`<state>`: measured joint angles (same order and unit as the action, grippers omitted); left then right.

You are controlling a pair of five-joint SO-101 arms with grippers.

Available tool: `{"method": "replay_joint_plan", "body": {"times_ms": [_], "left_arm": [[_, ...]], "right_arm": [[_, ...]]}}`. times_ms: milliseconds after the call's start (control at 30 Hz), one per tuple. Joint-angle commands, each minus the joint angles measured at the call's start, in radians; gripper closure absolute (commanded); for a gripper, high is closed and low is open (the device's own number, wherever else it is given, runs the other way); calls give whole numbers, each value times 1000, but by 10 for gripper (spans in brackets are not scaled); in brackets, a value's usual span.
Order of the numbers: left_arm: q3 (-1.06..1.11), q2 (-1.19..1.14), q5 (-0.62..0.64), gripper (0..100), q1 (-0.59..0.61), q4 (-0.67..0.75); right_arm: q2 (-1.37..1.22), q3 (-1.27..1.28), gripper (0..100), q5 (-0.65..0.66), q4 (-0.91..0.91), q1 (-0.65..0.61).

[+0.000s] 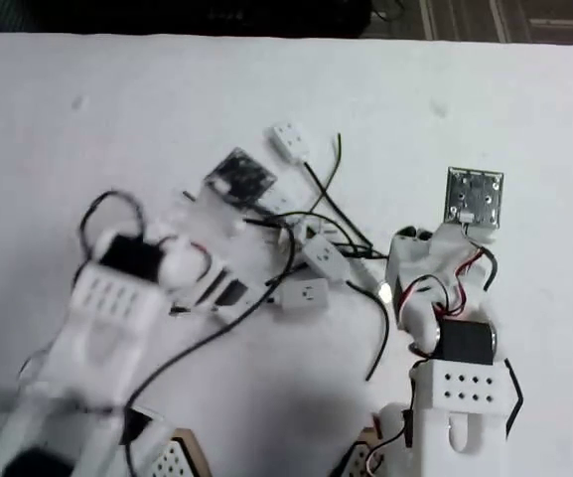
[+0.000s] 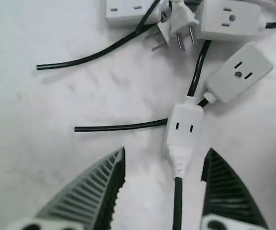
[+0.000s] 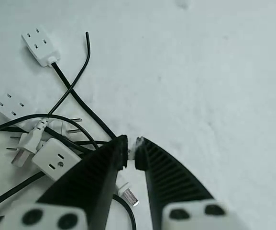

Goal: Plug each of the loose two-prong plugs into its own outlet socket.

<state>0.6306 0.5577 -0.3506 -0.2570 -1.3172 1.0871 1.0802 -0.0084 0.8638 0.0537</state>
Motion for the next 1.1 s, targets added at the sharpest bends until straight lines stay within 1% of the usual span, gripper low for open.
{"method": "replay_joint_plan", "body": {"times_ms": [0,233,633,933,1067], "left_arm": [[-147,-295,-28,733,-12,20],[-272,-564,-26,732,-12,23],[-368,-837,-25,739,-73,28],[-368,-846,-29,884,-127,-5],[-367,-792,-26,974,-117,-8]], "right_arm": [[18,-49,964,-8,-12,12],[18,-51,964,-5,-12,10],[18,-51,962,-3,-12,4],[18,-48,964,-3,-12,4],[18,-46,964,-2,-12,4]]}}
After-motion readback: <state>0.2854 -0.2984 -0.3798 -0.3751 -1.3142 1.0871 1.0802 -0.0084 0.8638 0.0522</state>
